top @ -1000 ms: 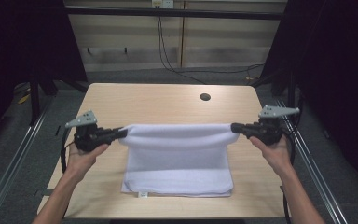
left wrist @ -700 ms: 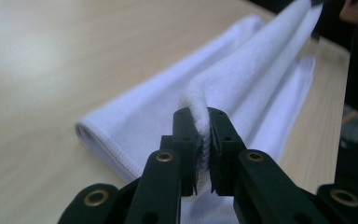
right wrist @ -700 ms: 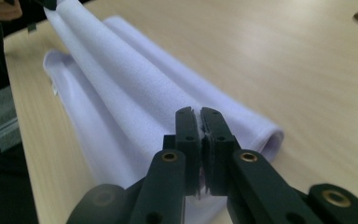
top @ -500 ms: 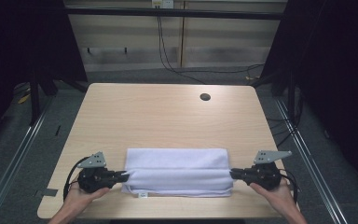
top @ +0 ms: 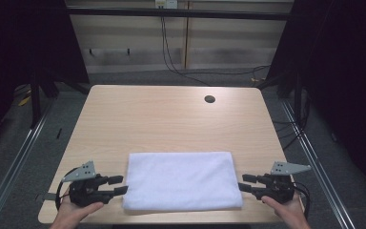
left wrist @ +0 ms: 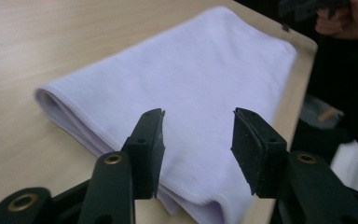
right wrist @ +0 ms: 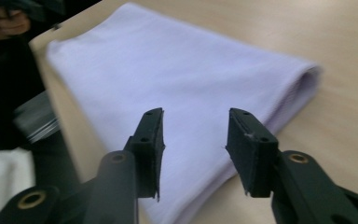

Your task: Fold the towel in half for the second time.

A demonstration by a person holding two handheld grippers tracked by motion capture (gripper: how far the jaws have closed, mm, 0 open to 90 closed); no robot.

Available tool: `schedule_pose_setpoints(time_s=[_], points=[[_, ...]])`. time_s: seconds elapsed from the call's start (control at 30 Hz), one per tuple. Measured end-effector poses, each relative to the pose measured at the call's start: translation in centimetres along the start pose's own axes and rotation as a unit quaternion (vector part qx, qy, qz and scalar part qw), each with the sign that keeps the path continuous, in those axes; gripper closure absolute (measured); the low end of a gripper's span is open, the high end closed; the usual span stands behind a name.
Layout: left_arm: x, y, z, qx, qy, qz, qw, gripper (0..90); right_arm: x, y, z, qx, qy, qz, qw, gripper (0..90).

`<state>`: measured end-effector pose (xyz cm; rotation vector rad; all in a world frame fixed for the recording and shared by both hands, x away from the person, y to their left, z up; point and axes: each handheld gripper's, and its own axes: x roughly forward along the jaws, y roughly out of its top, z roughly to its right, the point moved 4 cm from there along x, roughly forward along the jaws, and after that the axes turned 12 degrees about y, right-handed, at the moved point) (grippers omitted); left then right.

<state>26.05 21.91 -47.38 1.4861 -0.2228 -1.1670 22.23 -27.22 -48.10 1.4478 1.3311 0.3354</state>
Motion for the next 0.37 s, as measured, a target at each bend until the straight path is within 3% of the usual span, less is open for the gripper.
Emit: schedule_pose_setpoints(time_s=[0.07, 0.13, 0.17, 0.3, 0.37], points=[[1.1, 0.3, -1.3, -0.031, 0.028, -0.004, 0.9991, 45.8, -0.3, 0.3, 0.6, -0.005, -0.032, 0.018, 0.9993, 48.3], [1.8, 0.3, -2.2, -0.028, 0.058, -0.003, 0.9979, 42.7, -0.7, 0.5, 1.1, -0.003, -0.05, 0.035, 0.9981, 47.8], [2.0, 0.1, -3.0, -0.036, 0.073, -0.008, 0.9966, 41.4, -0.9, 0.5, 1.5, -0.003, -0.059, 0.044, 0.9973, 47.1], [1.4, -0.3, -3.8, -0.041, 0.097, 0.005, 0.9944, 36.3, -1.5, -0.3, 2.8, 0.012, -0.088, 0.058, 0.9944, 46.3], [1.4, -0.5, -4.0, -0.046, 0.096, 0.005, 0.9943, 34.4, -1.4, -0.5, 3.3, 0.02, -0.091, 0.056, 0.9941, 45.3]])
